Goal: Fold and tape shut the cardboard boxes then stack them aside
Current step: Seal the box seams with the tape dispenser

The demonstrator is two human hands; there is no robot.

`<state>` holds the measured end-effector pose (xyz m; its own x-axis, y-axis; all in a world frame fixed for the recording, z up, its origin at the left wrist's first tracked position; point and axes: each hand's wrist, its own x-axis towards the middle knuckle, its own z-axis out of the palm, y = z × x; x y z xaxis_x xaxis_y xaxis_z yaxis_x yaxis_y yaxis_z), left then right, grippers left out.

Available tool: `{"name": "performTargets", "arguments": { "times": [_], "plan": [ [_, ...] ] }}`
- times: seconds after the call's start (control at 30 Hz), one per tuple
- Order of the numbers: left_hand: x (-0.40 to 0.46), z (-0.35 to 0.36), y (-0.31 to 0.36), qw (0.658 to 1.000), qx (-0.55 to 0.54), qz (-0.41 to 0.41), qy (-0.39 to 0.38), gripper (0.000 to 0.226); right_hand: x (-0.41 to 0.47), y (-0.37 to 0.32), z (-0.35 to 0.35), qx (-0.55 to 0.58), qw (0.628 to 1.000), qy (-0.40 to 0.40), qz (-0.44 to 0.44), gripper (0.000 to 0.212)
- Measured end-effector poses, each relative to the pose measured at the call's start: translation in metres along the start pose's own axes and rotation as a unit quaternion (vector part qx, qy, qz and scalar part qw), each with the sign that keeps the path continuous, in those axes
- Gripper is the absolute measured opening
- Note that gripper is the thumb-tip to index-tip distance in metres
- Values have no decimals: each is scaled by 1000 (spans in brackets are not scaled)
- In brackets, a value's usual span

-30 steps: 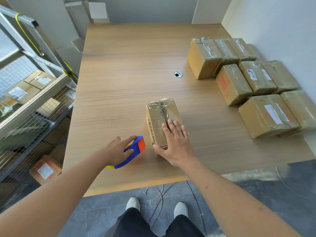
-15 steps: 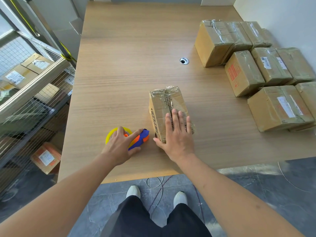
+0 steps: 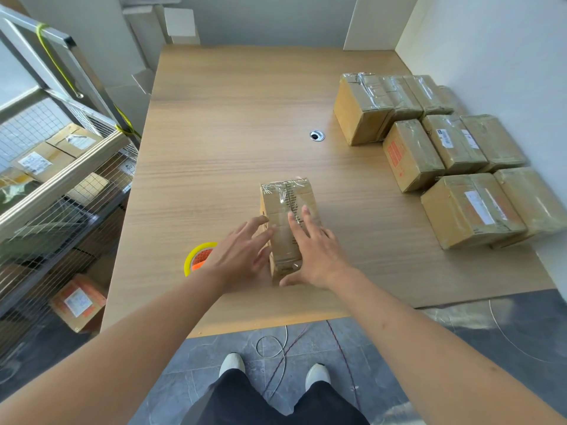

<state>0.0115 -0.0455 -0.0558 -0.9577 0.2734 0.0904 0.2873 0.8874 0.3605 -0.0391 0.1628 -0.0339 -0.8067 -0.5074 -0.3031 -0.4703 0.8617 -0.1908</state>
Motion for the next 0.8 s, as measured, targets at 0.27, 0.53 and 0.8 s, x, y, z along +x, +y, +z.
{"name": "performTargets", "arguments": {
  "times": [0.27,0.53,0.8],
  "plan": [
    [11,29,12,998,16,45,-48,77,-10,42,-5,31,997,12,-67,89],
    [2,58,5,996,-3,75,46,62,-7,61,51,-60,966,183,-174,60],
    [0,56,2,996,-10,87,20,67,-7,78,44,1,966,145,-216,74]
  ]
}}
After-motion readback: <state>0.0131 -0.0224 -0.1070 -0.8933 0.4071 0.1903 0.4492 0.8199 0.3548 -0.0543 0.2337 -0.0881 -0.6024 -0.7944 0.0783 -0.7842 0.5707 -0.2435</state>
